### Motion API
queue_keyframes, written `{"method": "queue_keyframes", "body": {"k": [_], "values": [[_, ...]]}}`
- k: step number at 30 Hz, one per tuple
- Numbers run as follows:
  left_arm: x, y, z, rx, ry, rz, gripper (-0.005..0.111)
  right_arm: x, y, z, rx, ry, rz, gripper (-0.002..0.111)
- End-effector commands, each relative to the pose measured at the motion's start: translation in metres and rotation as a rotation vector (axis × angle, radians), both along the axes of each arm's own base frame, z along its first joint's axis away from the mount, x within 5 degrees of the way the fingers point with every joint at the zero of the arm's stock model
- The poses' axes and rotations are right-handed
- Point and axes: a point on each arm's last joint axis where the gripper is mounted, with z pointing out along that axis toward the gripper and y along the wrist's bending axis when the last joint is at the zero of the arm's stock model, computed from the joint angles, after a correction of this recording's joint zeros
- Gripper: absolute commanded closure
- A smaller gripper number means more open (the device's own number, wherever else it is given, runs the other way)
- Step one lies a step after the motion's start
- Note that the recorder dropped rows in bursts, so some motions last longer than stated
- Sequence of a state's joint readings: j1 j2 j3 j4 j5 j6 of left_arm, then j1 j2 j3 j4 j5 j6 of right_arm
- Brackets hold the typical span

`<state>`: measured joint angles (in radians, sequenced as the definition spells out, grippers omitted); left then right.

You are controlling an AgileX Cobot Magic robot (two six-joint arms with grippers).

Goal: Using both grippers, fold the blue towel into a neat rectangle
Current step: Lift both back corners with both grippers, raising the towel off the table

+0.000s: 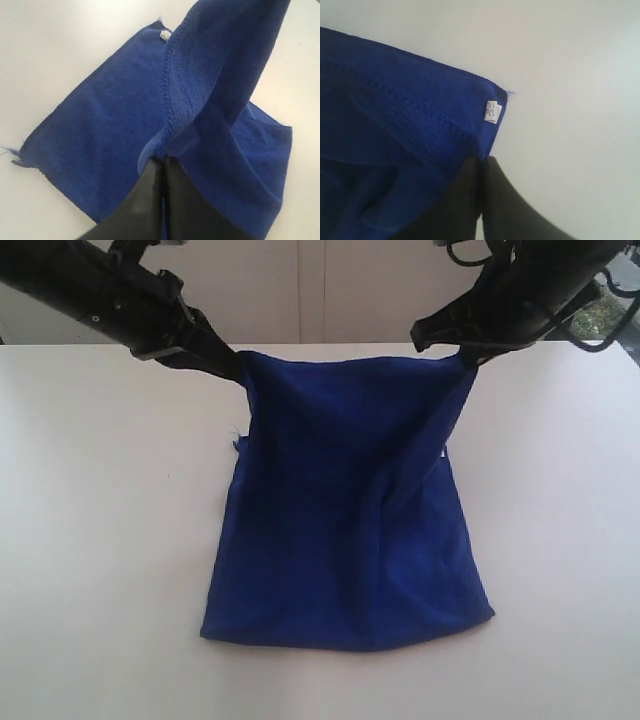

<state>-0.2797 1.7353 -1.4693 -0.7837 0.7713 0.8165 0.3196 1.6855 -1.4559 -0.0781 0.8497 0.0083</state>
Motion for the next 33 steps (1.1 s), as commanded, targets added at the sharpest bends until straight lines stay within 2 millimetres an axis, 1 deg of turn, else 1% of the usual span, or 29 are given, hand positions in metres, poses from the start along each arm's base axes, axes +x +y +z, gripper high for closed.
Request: {"method": "queue_keyframes", "body": {"k": [1, 5, 8, 17, 20, 25, 28, 29, 32, 33], "values": [[-0.019, 0.001, 0.021, -0.023, 0.005, -0.050, 0.107, -0.013, -0.005, 0.018, 0.004, -0.023, 0.003, 0.108], [-0.036, 0.003, 0.032, -0.028, 0.046, -0.131, 0.107, -0.028, -0.009, 0.034, 0.005, -0.020, 0.021, 0.108], [-0.043, 0.004, 0.038, -0.034, 0.062, -0.142, 0.107, -0.037, -0.009, 0.043, 0.025, -0.014, 0.039, 0.108], [-0.072, 0.009, 0.063, -0.047, 0.093, -0.191, 0.107, -0.063, -0.014, 0.063, 0.047, 0.008, 0.058, 0.108], [-0.083, 0.012, 0.073, -0.051, 0.090, -0.201, 0.107, -0.071, -0.014, 0.069, 0.063, 0.016, 0.092, 0.108], [-0.101, 0.016, 0.086, -0.053, 0.102, -0.229, 0.107, -0.086, -0.011, 0.073, 0.125, 0.029, 0.140, 0.108], [-0.110, 0.019, 0.093, -0.049, 0.111, -0.232, 0.107, -0.097, -0.015, 0.070, 0.125, 0.038, 0.140, 0.108], [-0.115, 0.021, 0.095, -0.043, 0.116, -0.223, 0.107, -0.104, -0.017, 0.068, 0.123, 0.043, 0.140, 0.108], [-0.126, 0.024, 0.094, -0.042, 0.129, -0.212, 0.107, -0.119, -0.022, 0.068, 0.122, 0.033, 0.146, 0.108], [-0.133, 0.026, 0.091, -0.040, 0.138, -0.212, 0.107, -0.128, -0.025, 0.072, 0.127, 0.015, 0.147, 0.108]]}}
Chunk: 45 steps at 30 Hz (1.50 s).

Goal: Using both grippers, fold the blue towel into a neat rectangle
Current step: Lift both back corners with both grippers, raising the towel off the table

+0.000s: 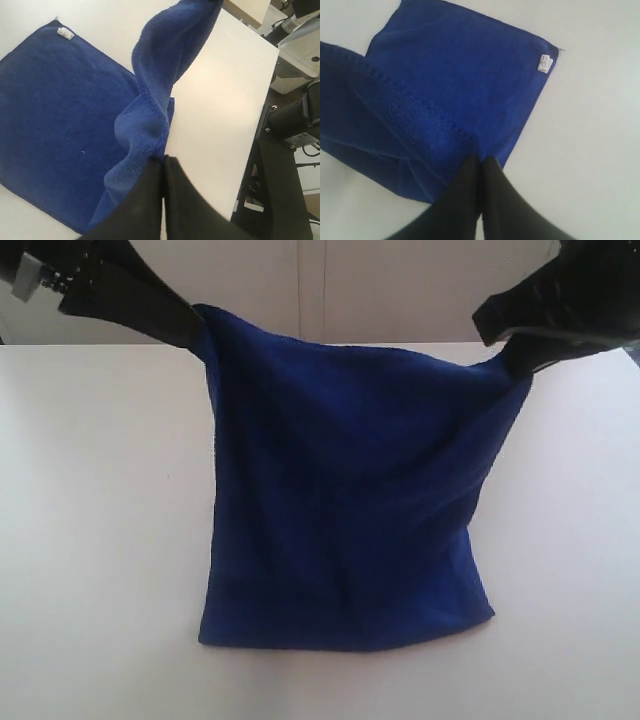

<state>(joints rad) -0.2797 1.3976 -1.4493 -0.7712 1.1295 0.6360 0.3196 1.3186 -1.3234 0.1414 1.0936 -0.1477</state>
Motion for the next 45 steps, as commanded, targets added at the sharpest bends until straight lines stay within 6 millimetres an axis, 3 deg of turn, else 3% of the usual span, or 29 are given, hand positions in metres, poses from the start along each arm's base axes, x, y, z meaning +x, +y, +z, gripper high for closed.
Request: {"method": "queue_keyframes", "body": {"k": [1, 5, 10, 25, 34, 45], "values": [[-0.028, 0.006, -0.004, 0.020, 0.074, -0.060, 0.107, -0.025, -0.008, 0.007, 0.007, -0.041, 0.011, 0.108], [-0.050, 0.008, -0.016, -0.042, 0.139, -0.073, 0.107, -0.054, -0.008, 0.015, 0.079, -0.051, 0.109, 0.108], [-0.065, 0.011, -0.030, -0.056, 0.191, -0.077, 0.107, -0.070, -0.008, 0.014, 0.118, -0.042, 0.153, 0.108], [-0.127, 0.025, -0.031, -0.140, 0.163, -0.074, 0.107, -0.128, -0.020, 0.039, 0.203, -0.127, 0.199, 0.108], [-0.131, 0.025, -0.039, -0.154, 0.224, -0.056, 0.107, -0.121, -0.018, 0.013, 0.182, -0.047, 0.186, 0.108], [-0.138, 0.023, -0.028, -0.256, 0.266, -0.049, 0.107, -0.103, -0.013, 0.006, 0.172, -0.043, 0.180, 0.108]]}}
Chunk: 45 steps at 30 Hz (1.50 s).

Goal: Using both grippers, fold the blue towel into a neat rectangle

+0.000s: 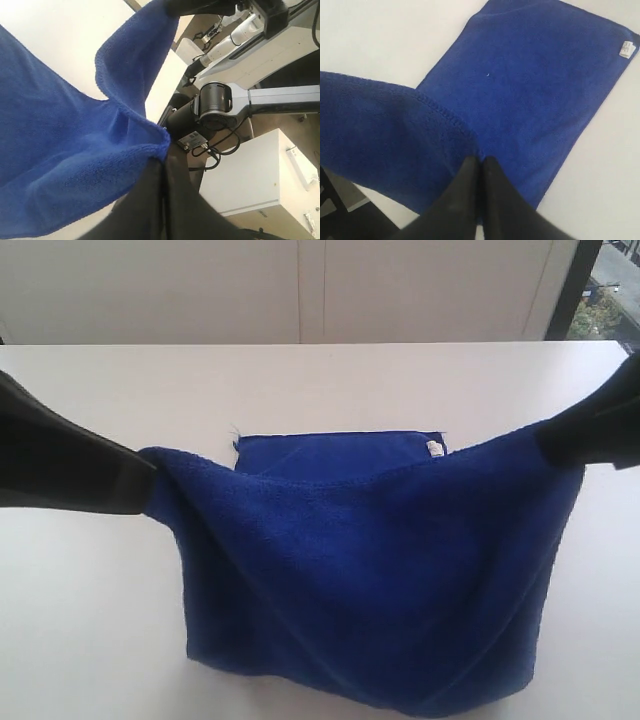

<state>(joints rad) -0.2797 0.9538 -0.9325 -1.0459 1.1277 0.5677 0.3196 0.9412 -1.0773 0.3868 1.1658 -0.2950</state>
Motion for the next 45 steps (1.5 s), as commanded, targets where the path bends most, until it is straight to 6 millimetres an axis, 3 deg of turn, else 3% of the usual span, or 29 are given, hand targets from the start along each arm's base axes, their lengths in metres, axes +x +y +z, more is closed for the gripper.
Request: {"method": "queue_keyframes", "body": {"k": [1, 8, 18, 29, 45], "values": [[-0.018, 0.003, 0.004, -0.007, 0.051, -0.066, 0.107, 0.005, 0.001, -0.003, -0.007, 0.000, 0.006, 0.108], [-0.018, 0.011, -0.003, 0.126, 0.029, 0.027, 0.107, 0.007, 0.002, -0.001, 0.003, -0.024, -0.004, 0.108], [0.019, 0.003, -0.017, 0.143, -0.027, 0.076, 0.107, 0.017, 0.002, -0.006, 0.024, -0.102, -0.054, 0.108], [0.084, -0.004, -0.054, 0.251, -0.167, 0.178, 0.107, 0.066, 0.005, -0.028, -0.063, -0.171, -0.144, 0.108], [0.122, -0.008, -0.072, 0.243, -0.222, 0.331, 0.107, 0.113, 0.015, -0.059, -0.098, -0.180, -0.188, 0.108]]}}
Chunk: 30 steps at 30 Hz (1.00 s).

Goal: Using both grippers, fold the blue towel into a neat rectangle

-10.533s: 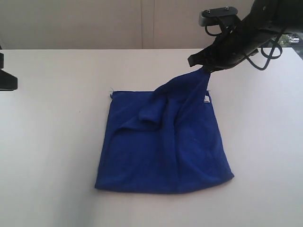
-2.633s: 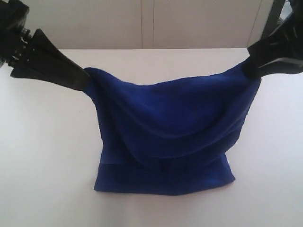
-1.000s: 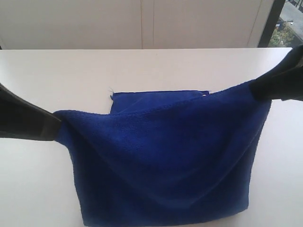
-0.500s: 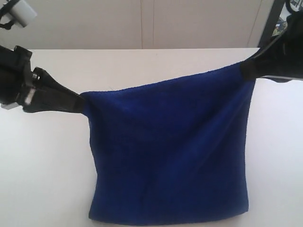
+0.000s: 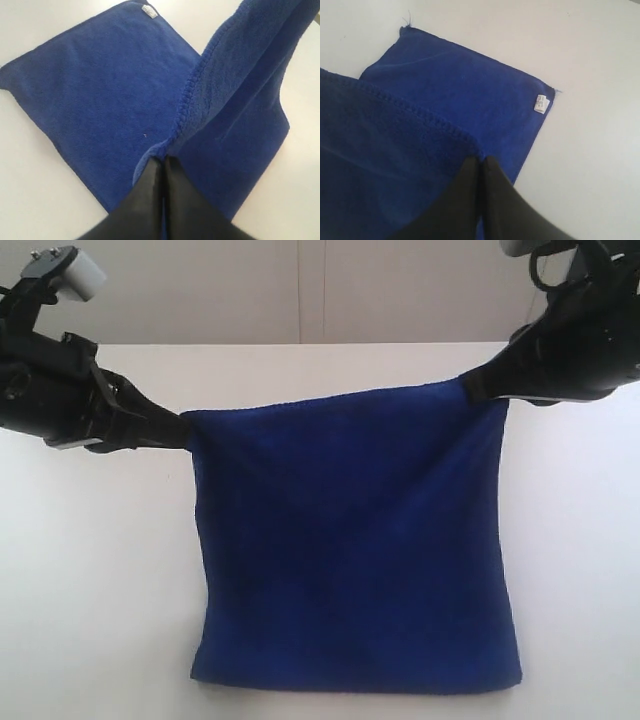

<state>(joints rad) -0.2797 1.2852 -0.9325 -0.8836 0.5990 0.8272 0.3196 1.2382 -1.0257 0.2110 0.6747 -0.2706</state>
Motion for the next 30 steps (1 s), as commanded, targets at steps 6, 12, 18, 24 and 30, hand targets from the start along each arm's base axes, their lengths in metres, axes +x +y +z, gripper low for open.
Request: {"method": "queue_keyframes", "body": {"k": [6, 12, 18, 24, 30], "values": [[0.023, -0.007, -0.002, -0.066, -0.034, 0.043, 0.107, 0.023, 0.004, -0.013, -0.006, -0.052, -0.034, 0.108], [0.040, -0.011, 0.001, -0.068, -0.047, 0.056, 0.107, 0.030, 0.004, -0.008, 0.021, -0.128, -0.057, 0.108], [0.058, -0.016, -0.005, -0.063, -0.034, 0.070, 0.107, 0.041, 0.005, -0.019, 0.007, -0.127, -0.087, 0.108], [0.073, -0.020, -0.009, -0.060, -0.028, 0.074, 0.107, 0.054, 0.009, -0.031, 0.009, -0.138, -0.094, 0.108], [0.085, -0.023, -0.011, -0.058, -0.032, 0.081, 0.107, 0.064, 0.012, -0.029, 0.011, -0.152, -0.094, 0.108]]}}
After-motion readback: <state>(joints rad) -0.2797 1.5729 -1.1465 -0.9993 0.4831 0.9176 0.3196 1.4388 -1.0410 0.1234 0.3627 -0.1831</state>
